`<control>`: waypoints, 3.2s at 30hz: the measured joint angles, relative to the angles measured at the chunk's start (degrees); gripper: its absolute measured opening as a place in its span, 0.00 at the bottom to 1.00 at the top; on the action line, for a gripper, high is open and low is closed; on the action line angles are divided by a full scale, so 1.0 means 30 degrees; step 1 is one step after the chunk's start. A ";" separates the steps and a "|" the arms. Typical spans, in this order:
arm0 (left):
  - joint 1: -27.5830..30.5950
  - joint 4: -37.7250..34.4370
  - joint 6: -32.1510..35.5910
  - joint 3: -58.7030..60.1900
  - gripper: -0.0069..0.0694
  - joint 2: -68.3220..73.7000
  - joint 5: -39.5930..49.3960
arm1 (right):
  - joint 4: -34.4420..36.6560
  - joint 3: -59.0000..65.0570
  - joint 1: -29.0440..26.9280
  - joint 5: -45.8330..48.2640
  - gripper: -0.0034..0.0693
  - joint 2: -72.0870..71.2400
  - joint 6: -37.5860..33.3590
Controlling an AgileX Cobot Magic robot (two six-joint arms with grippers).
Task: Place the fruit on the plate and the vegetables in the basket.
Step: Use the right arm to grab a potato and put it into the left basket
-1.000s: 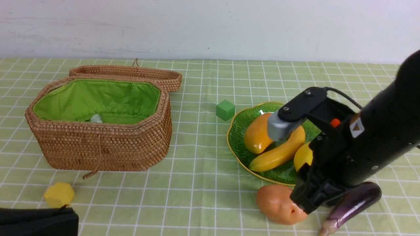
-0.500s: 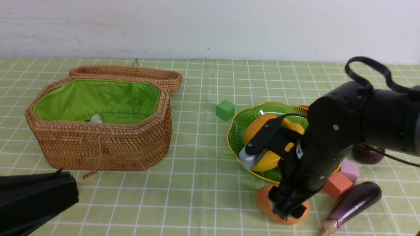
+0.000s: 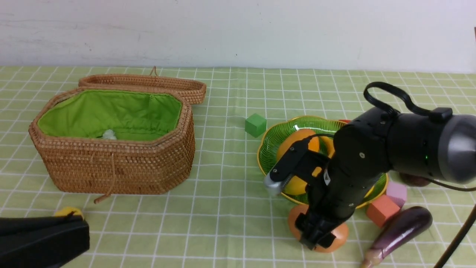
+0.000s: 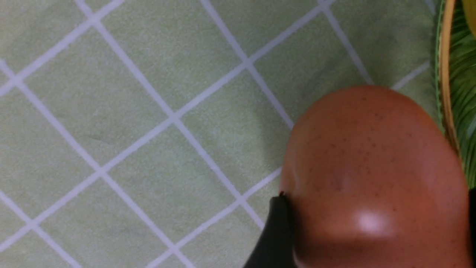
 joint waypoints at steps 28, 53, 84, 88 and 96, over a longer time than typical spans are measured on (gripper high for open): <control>0.0000 0.0000 0.0000 0.0000 0.07 0.0000 0.0263 | 0.2481 -0.0109 0.0020 0.1096 0.83 0.1043 0.0003; 0.0000 -0.0013 0.0000 0.0000 0.07 0.0000 -0.0333 | 0.2844 -0.1495 0.0020 0.3050 0.83 -0.0136 0.0532; 0.0000 2.1421 -1.9321 0.0000 0.07 0.0000 -0.0175 | 1.4814 -1.8157 0.1707 -0.1894 0.83 0.6418 -0.7068; 0.0000 2.3004 -2.1041 0.0000 0.07 0.0000 0.0363 | 1.4908 -2.0302 0.2417 -0.3694 0.83 0.8631 -0.7470; 0.0000 2.3143 -2.1354 0.0000 0.08 0.0000 0.0754 | 1.4908 -2.1329 0.2512 -0.6710 0.83 1.1077 -0.9131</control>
